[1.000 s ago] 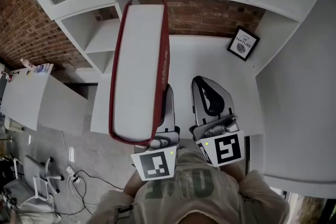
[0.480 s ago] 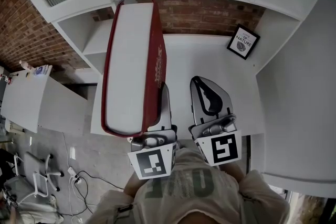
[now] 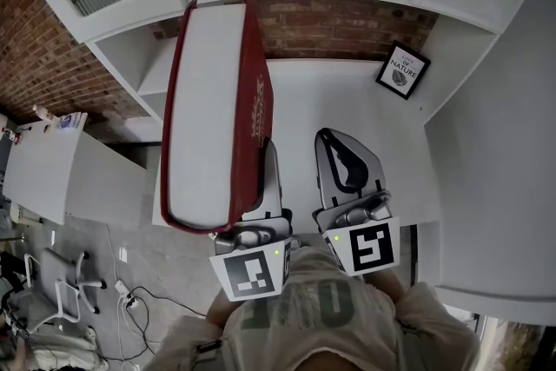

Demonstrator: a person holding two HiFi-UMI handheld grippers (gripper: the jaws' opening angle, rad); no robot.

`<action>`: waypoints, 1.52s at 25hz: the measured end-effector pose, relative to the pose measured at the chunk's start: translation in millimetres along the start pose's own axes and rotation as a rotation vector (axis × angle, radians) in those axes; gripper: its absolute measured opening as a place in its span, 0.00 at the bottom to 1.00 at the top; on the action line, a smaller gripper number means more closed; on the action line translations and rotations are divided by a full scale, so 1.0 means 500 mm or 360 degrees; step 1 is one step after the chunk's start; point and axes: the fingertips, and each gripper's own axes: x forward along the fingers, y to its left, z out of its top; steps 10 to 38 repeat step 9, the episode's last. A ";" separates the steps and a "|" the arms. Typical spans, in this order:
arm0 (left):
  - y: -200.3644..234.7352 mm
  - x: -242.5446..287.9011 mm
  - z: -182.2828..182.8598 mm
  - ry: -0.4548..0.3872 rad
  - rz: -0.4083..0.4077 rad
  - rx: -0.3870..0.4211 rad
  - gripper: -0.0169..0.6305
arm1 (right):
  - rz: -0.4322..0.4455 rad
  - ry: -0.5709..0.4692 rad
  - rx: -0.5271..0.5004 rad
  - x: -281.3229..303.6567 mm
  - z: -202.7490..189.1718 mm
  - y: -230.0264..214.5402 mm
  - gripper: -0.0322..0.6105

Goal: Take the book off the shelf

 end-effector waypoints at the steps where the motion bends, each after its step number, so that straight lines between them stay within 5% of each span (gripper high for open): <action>1: 0.000 0.001 0.002 -0.0006 -0.0001 0.0001 0.41 | -0.0002 0.0001 0.0013 0.001 0.001 0.001 0.09; 38: 0.000 -0.003 0.001 0.0007 0.0001 -0.0006 0.41 | -0.0006 -0.0001 -0.0004 -0.003 0.004 0.001 0.09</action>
